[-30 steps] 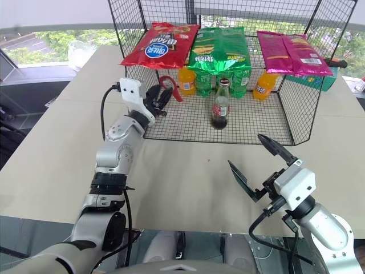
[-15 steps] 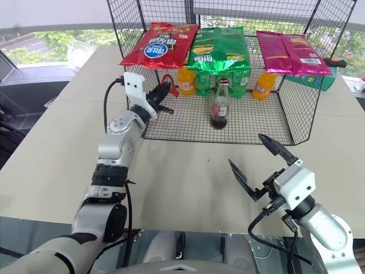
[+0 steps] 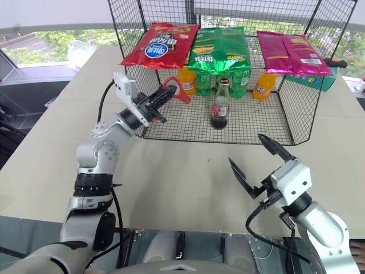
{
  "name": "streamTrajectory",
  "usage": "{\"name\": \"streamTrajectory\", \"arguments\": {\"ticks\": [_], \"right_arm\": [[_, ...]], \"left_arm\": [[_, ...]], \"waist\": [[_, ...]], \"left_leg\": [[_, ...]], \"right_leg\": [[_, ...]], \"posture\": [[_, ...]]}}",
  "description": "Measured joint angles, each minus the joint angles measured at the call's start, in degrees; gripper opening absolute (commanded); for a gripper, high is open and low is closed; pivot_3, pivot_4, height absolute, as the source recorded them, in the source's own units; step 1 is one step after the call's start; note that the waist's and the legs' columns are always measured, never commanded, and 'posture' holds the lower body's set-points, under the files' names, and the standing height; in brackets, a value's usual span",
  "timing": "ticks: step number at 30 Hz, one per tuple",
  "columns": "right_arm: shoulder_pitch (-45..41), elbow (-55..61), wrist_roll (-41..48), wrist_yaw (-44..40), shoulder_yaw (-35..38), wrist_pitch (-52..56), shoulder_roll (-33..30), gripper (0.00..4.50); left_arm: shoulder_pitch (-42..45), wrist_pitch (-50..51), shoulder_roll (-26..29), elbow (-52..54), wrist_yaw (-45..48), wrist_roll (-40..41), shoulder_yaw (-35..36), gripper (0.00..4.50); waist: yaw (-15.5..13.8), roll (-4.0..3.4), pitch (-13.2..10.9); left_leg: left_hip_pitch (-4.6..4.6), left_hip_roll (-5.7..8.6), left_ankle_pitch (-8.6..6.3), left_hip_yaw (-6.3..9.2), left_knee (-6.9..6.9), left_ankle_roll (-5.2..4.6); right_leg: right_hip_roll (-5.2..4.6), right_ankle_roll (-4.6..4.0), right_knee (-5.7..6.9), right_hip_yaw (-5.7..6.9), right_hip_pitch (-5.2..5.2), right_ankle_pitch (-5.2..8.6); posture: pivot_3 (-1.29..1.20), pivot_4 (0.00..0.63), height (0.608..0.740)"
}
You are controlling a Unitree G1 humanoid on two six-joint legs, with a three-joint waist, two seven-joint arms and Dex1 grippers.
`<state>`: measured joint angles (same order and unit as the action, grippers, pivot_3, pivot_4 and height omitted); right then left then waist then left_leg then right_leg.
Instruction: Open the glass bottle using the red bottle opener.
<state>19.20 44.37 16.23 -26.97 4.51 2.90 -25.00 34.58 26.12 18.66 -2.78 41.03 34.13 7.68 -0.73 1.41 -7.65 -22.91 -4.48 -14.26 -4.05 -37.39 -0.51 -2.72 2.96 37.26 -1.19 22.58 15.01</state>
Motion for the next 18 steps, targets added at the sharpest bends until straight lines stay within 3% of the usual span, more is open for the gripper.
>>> {"name": "streamTrajectory", "arguments": {"ticks": [4, 10, 15, 18], "right_arm": [[-3.89, 2.51, 1.48, 2.87, -0.33, 12.40, -2.04, 4.50], [-20.52, 2.48, 24.71, 3.41, 0.60, 31.02, -4.27, 4.50], [-31.41, -2.72, 41.00, 2.53, -0.16, 41.16, -5.96, 4.50], [-35.17, -5.29, 47.23, 2.64, -0.95, 44.42, -5.84, 3.17]], "left_arm": [[-0.52, 8.59, 2.04, 1.26, 2.71, 8.62, 2.59, 0.05], [-4.60, 28.37, 6.24, 6.57, 6.91, 29.32, 6.16, 0.05], [-6.62, 31.76, 7.60, 11.46, 7.00, 35.06, 7.14, 0.05], [-7.41, 32.12, 8.10, 14.32, 6.89, 35.83, 6.79, 0.00]], "waist": [[0.14, 0.00, 0.00], [1.35, 0.12, -0.14], [1.26, 0.27, -0.32], [1.30, 0.30, -0.34]], "left_leg": [[0.00, 0.00, 0.00, 0.01, 0.00, 0.00], [0.01, -0.04, 0.00, 0.07, 0.00, -0.01], [-0.02, -0.02, 0.00, 0.05, 0.00, -0.01], [-0.03, -0.02, -0.01, 0.04, 0.03, -0.01]], "right_leg": [[0.00, -0.01, 0.04, 0.00, 0.03, 0.01], [0.00, -0.02, 0.14, 0.01, 0.04, 0.01], [-0.03, -0.02, 0.11, 0.02, 0.05, 0.00], [-0.03, -0.02, 0.08, 0.01, 0.07, 0.01]], "posture": [[0.00, 0.150, 0.740], [0.00, 0.150, 0.740], [0.00, 0.150, 0.740], [0.00, 0.150, 0.740]]}}
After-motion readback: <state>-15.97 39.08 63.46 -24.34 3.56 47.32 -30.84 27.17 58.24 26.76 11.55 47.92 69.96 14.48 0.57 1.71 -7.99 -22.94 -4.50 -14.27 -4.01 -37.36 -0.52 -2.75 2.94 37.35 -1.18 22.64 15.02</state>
